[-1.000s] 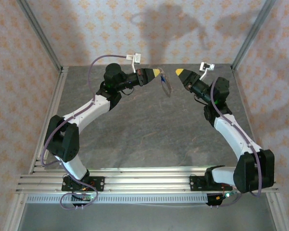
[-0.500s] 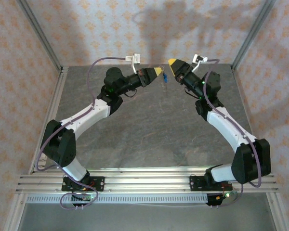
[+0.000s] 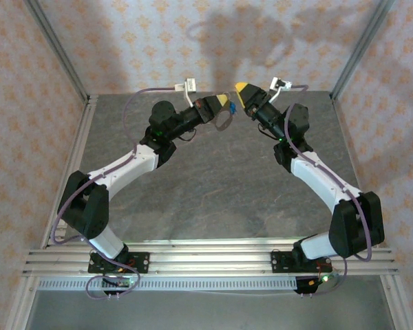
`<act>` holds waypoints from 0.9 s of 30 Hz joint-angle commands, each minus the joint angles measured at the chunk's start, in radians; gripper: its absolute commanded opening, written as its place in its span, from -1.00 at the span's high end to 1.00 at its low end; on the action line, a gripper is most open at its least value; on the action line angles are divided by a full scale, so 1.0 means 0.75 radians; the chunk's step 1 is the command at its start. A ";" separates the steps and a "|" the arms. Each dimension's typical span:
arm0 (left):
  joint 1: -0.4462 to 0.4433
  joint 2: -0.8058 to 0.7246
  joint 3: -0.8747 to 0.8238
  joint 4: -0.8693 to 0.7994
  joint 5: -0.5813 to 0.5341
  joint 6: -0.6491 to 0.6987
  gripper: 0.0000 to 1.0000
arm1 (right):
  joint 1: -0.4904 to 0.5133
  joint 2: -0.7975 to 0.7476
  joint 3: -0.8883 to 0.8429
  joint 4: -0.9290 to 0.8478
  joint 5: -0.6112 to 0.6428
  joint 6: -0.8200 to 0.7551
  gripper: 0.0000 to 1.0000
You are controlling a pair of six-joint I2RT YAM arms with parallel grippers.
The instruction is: Put the keys on the keyring
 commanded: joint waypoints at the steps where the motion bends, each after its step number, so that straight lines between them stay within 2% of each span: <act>1: -0.007 -0.060 0.003 0.097 -0.022 -0.007 1.00 | 0.005 0.009 -0.011 0.075 0.010 -0.011 0.19; 16: -0.007 -0.057 0.021 0.085 -0.009 0.000 1.00 | 0.046 0.060 0.023 0.071 -0.074 -0.038 0.27; 23: -0.005 -0.059 0.022 0.075 -0.009 0.005 1.00 | 0.048 0.046 0.000 0.069 -0.079 -0.040 0.48; 27: -0.007 -0.058 0.026 0.071 -0.009 0.007 1.00 | 0.048 0.039 -0.008 0.071 -0.087 -0.043 0.69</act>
